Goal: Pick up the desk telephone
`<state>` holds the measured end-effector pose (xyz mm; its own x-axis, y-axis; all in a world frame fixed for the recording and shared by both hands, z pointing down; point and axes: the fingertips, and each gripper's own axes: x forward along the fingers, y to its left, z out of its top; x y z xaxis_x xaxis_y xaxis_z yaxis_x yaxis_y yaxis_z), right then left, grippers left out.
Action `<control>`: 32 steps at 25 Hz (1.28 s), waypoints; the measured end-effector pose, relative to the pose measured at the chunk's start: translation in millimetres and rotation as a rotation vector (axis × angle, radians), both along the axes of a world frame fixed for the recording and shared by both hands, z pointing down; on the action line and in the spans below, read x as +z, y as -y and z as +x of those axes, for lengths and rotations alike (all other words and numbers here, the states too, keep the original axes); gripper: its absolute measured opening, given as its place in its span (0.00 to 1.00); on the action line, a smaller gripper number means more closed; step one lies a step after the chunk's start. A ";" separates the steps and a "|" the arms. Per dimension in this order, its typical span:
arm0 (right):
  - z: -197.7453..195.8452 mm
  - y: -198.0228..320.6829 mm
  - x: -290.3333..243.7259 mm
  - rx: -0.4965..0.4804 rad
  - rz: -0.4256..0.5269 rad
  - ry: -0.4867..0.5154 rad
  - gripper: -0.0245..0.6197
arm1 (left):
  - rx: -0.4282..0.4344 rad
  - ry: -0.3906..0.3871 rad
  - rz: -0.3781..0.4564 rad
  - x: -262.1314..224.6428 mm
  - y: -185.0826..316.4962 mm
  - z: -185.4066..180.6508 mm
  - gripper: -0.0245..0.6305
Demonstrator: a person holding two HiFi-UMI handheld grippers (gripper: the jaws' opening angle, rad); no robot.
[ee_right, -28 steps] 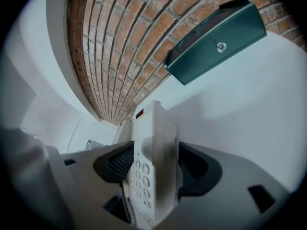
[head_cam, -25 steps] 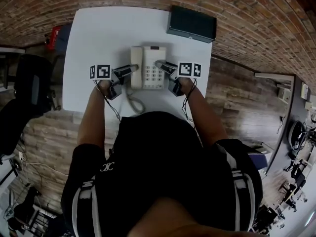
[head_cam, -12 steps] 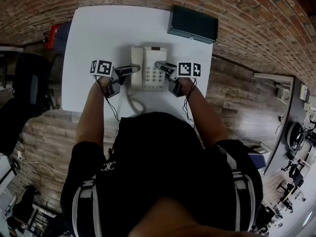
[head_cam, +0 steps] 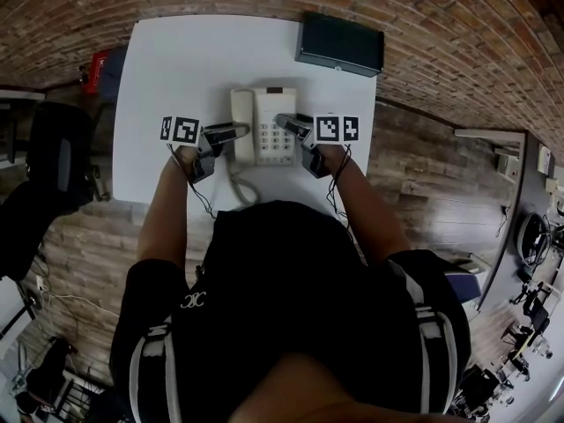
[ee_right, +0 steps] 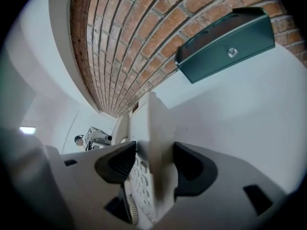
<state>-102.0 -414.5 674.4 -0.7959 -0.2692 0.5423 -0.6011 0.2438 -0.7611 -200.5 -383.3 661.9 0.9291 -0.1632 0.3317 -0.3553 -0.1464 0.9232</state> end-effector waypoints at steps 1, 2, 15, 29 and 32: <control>0.7 -1.0 -4.2 0.000 0.008 0.000 0.41 | -0.008 -0.001 0.010 -3.5 -0.9 0.6 0.55; 1.5 -2.0 -8.5 0.000 0.016 0.000 0.42 | -0.015 -0.001 0.023 -7.7 -1.5 1.0 0.55; 6.7 -9.5 -89.0 -0.005 0.206 0.026 0.42 | -0.052 0.062 0.259 -86.8 -9.9 7.8 0.54; 17.8 -20.8 -201.0 0.005 0.463 0.051 0.42 | -0.110 0.095 0.533 -194.2 -21.3 17.4 0.54; 18.6 -24.8 -208.3 0.005 0.447 0.052 0.41 | -0.113 0.091 0.529 -201.8 -24.9 18.6 0.54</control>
<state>-83.4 -389.7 466.1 -0.8171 -0.4719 0.3312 -0.5668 0.5527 -0.6109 -181.8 -358.4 460.1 0.8676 -0.4265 0.2556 -0.4706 -0.5387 0.6988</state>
